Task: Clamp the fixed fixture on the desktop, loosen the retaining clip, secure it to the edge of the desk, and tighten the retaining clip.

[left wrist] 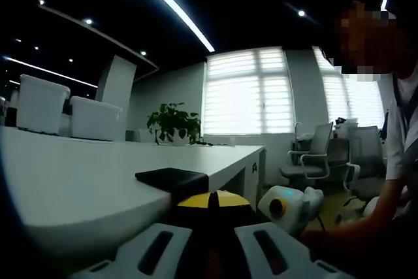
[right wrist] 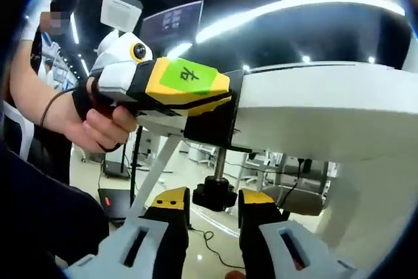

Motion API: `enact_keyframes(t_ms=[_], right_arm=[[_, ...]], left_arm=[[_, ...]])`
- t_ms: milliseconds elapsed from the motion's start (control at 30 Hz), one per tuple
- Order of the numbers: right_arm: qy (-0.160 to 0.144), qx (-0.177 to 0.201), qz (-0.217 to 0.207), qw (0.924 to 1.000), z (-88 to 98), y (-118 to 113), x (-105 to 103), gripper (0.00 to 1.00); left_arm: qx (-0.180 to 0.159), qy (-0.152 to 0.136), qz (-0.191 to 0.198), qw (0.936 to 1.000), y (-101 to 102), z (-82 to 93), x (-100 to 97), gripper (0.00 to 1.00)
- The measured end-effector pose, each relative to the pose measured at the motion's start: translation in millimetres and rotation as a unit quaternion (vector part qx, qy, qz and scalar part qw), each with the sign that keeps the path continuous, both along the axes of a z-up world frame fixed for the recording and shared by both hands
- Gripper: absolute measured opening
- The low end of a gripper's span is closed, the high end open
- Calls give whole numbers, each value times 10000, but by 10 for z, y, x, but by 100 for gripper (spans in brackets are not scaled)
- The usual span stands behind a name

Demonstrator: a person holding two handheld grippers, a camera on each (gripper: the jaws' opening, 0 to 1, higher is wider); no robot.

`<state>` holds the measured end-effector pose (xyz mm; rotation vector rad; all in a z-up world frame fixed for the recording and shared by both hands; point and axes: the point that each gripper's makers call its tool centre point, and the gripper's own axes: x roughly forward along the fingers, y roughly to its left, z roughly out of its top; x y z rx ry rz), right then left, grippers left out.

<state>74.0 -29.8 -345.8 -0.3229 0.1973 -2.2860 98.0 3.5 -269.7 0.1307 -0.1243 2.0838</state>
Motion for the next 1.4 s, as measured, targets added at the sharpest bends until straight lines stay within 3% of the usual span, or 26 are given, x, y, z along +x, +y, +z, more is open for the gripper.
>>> enact_keyframes(t_ms=[67,100,233,300,367,400,433,633,733,933,1033,1167,1400], right_arm=[[-25,-150,-270,9995,34,56,19,42],[-142,-350,-400,9985,54,67,64,41],[-223,-548,-979,9934,122,38,68,36],[-197,-641,-875,9939,192,-104,98,38],[-347,-577,-1514,9862,164,-32,1,39],[-336,-627,-1632,9840,178,-46,-25,39],[-391,-542,-2097,9755,142,16,-81,39],[-654,-508,-2430,9665,17,-49,-249,38],[-704,-448,-2315,9693,-32,-77,-242,37],[-724,-468,-2397,9670,-83,-42,-215,31],[-881,-934,-2363,9632,-60,24,-244,24],[-778,-784,-2304,9668,-55,27,-243,24],[-493,-600,-1180,9900,-43,-2,-227,24]], left_arm=[[7,32,34,10000,-16,2,-18,1],[45,20,33,10000,-22,5,-24,1],[89,1,24,10000,-20,13,-23,1],[84,1,27,10000,-19,13,-23,1],[12,16,46,10000,-32,6,-35,1],[11,12,47,10000,-35,6,-31,1],[22,0,51,10000,-39,5,-30,1],[91,-11,77,9999,-59,5,-50,1],[125,-44,66,9999,-54,-14,-55,1],[105,-46,30,9999,-24,-38,-36,1],[114,-44,29,9999,-16,-37,-24,1],[64,-4,33,10000,-7,-40,-7,1],[52,-2,13,10000,0,-42,17,1]])
